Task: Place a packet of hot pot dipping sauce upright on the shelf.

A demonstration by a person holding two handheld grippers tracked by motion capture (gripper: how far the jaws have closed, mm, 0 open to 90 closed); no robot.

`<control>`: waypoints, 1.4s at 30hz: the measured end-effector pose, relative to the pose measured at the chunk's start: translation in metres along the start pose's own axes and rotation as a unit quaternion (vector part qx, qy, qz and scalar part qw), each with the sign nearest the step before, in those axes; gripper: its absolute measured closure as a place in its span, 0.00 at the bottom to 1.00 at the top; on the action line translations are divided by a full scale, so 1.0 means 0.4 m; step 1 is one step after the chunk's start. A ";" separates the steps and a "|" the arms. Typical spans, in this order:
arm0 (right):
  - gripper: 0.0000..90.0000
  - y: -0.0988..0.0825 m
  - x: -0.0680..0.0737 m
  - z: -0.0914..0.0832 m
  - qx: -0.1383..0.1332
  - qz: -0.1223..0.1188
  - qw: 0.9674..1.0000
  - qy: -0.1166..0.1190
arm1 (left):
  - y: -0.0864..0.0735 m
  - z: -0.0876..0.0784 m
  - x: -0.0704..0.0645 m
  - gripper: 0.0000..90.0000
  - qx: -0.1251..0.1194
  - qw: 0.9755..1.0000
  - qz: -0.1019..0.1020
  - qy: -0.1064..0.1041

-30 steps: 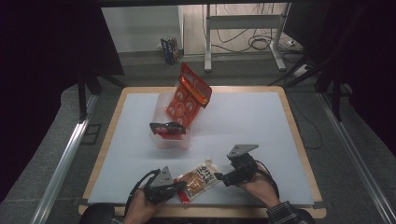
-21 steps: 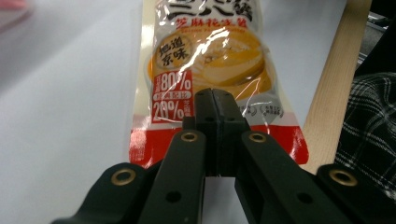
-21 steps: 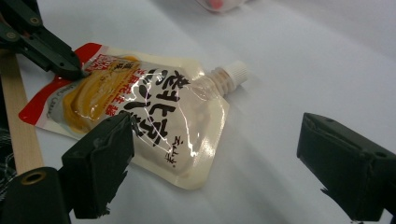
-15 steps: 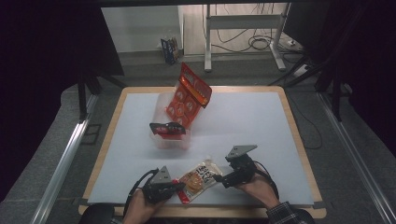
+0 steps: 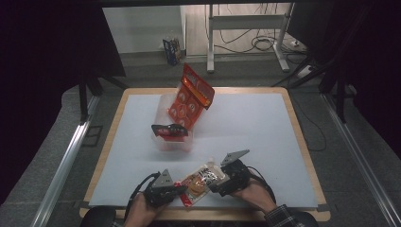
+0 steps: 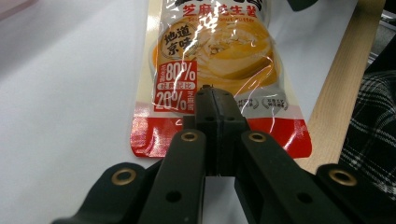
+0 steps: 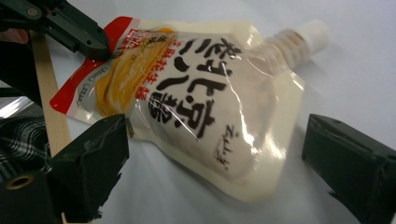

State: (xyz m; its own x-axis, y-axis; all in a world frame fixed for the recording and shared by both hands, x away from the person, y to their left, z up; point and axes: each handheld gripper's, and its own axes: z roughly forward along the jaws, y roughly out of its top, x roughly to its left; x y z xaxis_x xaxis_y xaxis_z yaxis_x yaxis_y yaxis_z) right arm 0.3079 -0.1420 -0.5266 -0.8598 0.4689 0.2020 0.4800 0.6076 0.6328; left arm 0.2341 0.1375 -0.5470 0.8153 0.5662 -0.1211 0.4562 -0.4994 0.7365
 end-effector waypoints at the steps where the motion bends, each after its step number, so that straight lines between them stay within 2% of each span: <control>1: 0.09 0.005 0.005 0.006 0.000 -0.003 1.000 0.010 | 0.000 0.000 0.000 1.00 0.000 1.000 0.000 0.000; 6: 0.10 0.011 0.014 0.015 -0.002 0.000 1.000 0.015 | 0.001 0.000 -0.002 1.00 0.001 1.000 0.002 0.003; 7: 0.11 0.013 0.010 0.016 -0.009 0.017 0.999 0.033 | 0.001 0.000 -0.003 1.00 0.001 1.000 0.002 0.004; 12: 0.15 0.022 0.009 0.016 -0.026 0.031 0.998 0.057 | 0.001 0.000 -0.006 1.00 0.003 1.000 0.004 0.007; 13: 0.21 0.033 0.009 0.010 -0.050 0.039 0.995 0.077 | 0.002 0.000 -0.007 1.00 0.003 1.000 0.005 0.009; 14: 0.25 0.037 0.009 0.008 -0.057 0.042 0.994 0.087 | 0.002 0.000 -0.007 1.00 0.003 1.000 0.006 0.009; 15: 0.29 0.042 0.008 0.009 -0.063 0.045 0.992 0.103 | 0.002 -0.001 -0.009 1.00 0.004 1.000 0.009 0.012; 16: 0.29 0.042 0.008 0.009 -0.063 0.045 0.992 0.103 | 0.002 -0.001 -0.009 1.00 0.004 1.000 0.009 0.012; 17: 0.34 0.051 0.012 0.017 -0.058 0.044 0.991 0.115 | 0.001 -0.001 -0.010 1.00 0.003 1.000 0.010 0.013; 18: 0.34 0.051 0.012 0.017 -0.058 0.044 0.991 0.115 | 0.001 -0.001 -0.010 1.00 0.003 1.000 0.010 0.013; 19: 0.44 0.058 0.019 0.022 -0.048 0.027 0.994 0.095 | 0.002 -0.001 -0.011 1.00 0.003 1.000 0.011 0.014; 20: 0.44 0.058 0.019 0.022 -0.048 0.027 0.994 0.095 | 0.002 -0.001 -0.011 1.00 0.003 1.000 0.011 0.014; 21: 0.59 0.063 0.019 0.016 -0.058 0.025 0.993 0.095 | 0.002 -0.002 -0.012 1.00 0.004 1.000 0.014 0.016; 22: 0.59 0.063 0.019 0.016 -0.058 0.025 0.993 0.095 | 0.002 -0.002 -0.012 1.00 0.004 1.000 0.014 0.016; 23: 0.69 0.070 0.016 0.007 -0.068 0.026 0.992 0.106 | 0.004 -0.002 -0.014 1.00 0.006 1.000 0.021 0.018; 24: 0.69 0.070 0.016 0.007 -0.068 0.026 0.992 0.106 | 0.004 -0.002 -0.014 1.00 0.006 1.000 0.021 0.018; 27: 0.82 0.078 0.021 0.000 -0.067 0.016 0.993 0.101 | 0.009 -0.005 -0.017 1.00 0.011 0.999 0.038 0.022; 28: 0.86 0.085 0.024 -0.005 -0.068 0.010 0.993 0.099 | 0.010 -0.007 -0.017 0.93 0.010 0.999 0.041 0.021; 31: 0.89 0.095 0.029 -0.017 -0.075 0.002 0.993 0.095 | 0.014 -0.024 -0.020 0.88 -0.003 0.999 0.045 0.023; 33: 0.91 0.114 0.033 -0.043 -0.088 -0.011 0.992 0.086 | 0.018 -0.041 -0.021 0.76 -0.024 0.998 0.045 0.026; 34: 0.91 0.114 0.033 -0.043 -0.088 -0.011 0.992 0.086 | 0.018 -0.041 -0.021 0.72 -0.024 0.998 0.045 0.026; 35: 0.93 0.126 0.033 -0.060 -0.095 -0.021 0.992 0.077 | 0.020 -0.051 -0.022 0.66 -0.042 0.998 0.045 0.033; 38: 0.94 0.136 0.031 -0.073 -0.102 -0.024 0.992 0.073 | 0.021 -0.059 -0.023 0.58 -0.053 0.997 0.047 0.042; 39: 0.94 0.143 0.027 -0.085 -0.107 -0.027 0.992 0.067 | 0.022 -0.063 -0.023 0.49 -0.058 0.996 0.045 0.046; 42: 0.96 0.153 0.024 -0.100 -0.110 -0.033 0.992 0.059 | 0.022 -0.065 -0.023 0.37 -0.066 0.996 0.040 0.048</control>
State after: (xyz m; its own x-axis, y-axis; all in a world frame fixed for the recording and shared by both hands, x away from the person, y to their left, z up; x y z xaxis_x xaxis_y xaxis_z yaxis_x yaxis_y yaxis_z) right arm 0.3222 -0.1259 -0.4560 -0.9089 0.3469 0.2314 0.3827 0.4734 0.7933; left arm 0.2213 0.1448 -0.5219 0.8065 0.5912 0.0007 0.3357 -0.4590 0.8226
